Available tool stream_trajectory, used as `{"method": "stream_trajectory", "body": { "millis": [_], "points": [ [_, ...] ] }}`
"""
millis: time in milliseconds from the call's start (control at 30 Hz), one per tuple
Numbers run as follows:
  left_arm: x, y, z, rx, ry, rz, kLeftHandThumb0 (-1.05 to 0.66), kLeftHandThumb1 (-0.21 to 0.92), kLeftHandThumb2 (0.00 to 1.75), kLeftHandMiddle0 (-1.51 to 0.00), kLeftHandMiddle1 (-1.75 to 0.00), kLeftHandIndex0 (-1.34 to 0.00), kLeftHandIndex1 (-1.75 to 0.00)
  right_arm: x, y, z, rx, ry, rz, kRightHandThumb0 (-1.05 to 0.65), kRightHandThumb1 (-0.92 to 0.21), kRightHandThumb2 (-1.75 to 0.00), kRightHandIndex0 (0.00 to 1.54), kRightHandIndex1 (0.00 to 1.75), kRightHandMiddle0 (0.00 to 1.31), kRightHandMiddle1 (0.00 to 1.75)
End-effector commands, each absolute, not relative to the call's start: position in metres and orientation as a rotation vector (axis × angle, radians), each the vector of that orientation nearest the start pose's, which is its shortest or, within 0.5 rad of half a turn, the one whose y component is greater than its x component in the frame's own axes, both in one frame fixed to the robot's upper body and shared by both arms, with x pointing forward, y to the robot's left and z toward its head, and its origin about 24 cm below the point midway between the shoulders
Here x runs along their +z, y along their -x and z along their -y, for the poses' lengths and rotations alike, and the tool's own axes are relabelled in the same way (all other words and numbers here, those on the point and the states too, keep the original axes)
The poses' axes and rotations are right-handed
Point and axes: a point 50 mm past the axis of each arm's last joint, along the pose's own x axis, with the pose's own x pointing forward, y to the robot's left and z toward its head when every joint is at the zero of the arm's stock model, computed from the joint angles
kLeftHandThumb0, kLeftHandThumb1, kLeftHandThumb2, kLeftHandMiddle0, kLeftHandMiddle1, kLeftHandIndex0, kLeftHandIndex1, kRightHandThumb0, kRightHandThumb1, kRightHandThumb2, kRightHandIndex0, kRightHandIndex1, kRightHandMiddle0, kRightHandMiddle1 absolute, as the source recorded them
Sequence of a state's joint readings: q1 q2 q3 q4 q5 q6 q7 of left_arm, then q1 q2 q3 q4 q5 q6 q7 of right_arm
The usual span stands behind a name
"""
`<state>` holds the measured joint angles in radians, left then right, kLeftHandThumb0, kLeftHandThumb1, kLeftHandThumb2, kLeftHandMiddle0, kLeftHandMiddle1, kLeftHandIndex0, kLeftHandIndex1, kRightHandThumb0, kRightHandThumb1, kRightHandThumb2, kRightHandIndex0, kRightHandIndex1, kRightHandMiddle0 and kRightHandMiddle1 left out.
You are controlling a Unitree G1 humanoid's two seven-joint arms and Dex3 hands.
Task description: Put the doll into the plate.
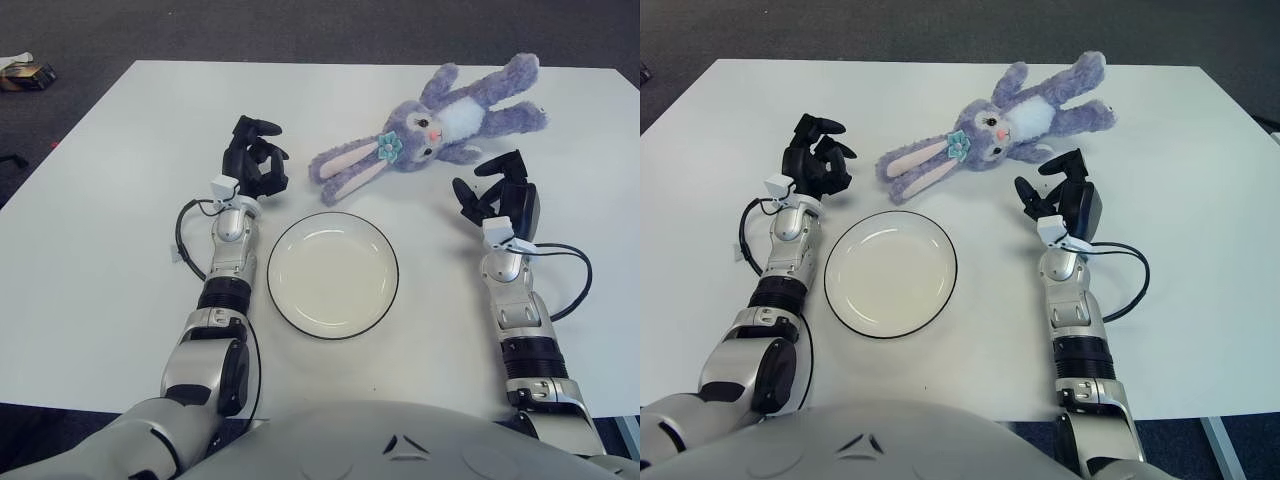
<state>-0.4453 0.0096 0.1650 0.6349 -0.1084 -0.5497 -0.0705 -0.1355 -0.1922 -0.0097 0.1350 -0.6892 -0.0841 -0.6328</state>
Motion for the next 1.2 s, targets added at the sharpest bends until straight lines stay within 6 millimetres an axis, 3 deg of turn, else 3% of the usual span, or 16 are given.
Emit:
{"method": "stream_trajectory", "body": {
  "millis": [0,200,233,267,333,433,500,733,833,1167],
  "points": [
    [0.037,-0.31,-0.158,0.034,0.14,0.227,-0.01,0.49,1.06,-0.54,-1.75,-0.38,-1.53,0.079,-0.269,0.196,-0.571,0.894,0.381,-0.36,-0.91,-0.35,0.61,1.19,0.39,1.54],
    [0.037,-0.31,-0.158,0.033,0.14,0.227,-0.01,0.49,1.06,-0.54,-1.75,-0.38,-1.53,0.079,-0.269,0.195,-0.577,0.903,0.383,-0.36,-0.92,-0.34,0.61,1.03,0.39,1.54],
    [0.037,-0.31,-0.159,0.033,0.139,0.227,-0.01,0.49,1.06,-0.54,-1.75,-0.38,-1.53,0.084,-0.272,0.195,-0.534,1.019,0.423,-0.36,-0.92,-0.34,0.61,1.03,0.39,1.54],
    [0.037,-0.31,-0.159,0.032,0.138,0.228,-0.01,0.49,1.06,-0.54,-1.75,-0.38,-1.53,0.088,-0.274,0.196,-0.504,1.106,0.452,-0.39,-0.92,-0.35,0.56,0.91,0.36,1.38],
    [0.037,-0.31,-0.16,0.031,0.137,0.228,-0.01,0.49,1.06,-0.54,-1.75,-0.38,-1.53,0.092,-0.276,0.196,-0.465,1.206,0.481,-0.45,-0.92,-0.37,0.56,0.43,0.42,0.8],
    [0.037,-0.31,-0.16,0.031,0.136,0.228,-0.01,0.49,1.06,-0.54,-1.75,-0.38,-1.53,0.095,-0.277,0.196,-0.442,1.23,0.48,-0.5,-0.92,-0.39,0.58,0.15,0.44,0.46],
    [0.037,-0.31,-0.16,0.031,0.135,0.228,-0.01,0.49,1.06,-0.54,-1.75,-0.38,-1.53,0.096,-0.278,0.196,-0.428,1.237,0.476,-0.51,-0.92,-0.39,0.57,0.08,0.43,0.37],
    [0.037,-0.31,-0.16,0.031,0.133,0.228,-0.01,0.49,1.05,-0.54,-1.75,-0.38,-1.53,0.099,-0.279,0.194,-0.396,1.255,0.478,-0.52,-0.92,-0.39,0.55,0.01,0.42,0.26],
    [0.037,-0.31,-0.161,0.03,0.129,0.228,-0.01,0.49,1.05,-0.54,-1.75,-0.38,-1.53,0.104,-0.28,0.19,-0.346,1.287,0.498,-0.57,-0.92,-0.4,0.46,0.0,0.39,0.19],
    [0.036,-0.31,-0.161,0.029,0.126,0.226,-0.01,0.49,1.05,-0.54,-1.75,-0.38,-1.53,0.112,-0.281,0.184,-0.318,1.317,0.521,-0.6,-0.92,-0.4,0.4,0.0,0.38,0.14]
  ]
}}
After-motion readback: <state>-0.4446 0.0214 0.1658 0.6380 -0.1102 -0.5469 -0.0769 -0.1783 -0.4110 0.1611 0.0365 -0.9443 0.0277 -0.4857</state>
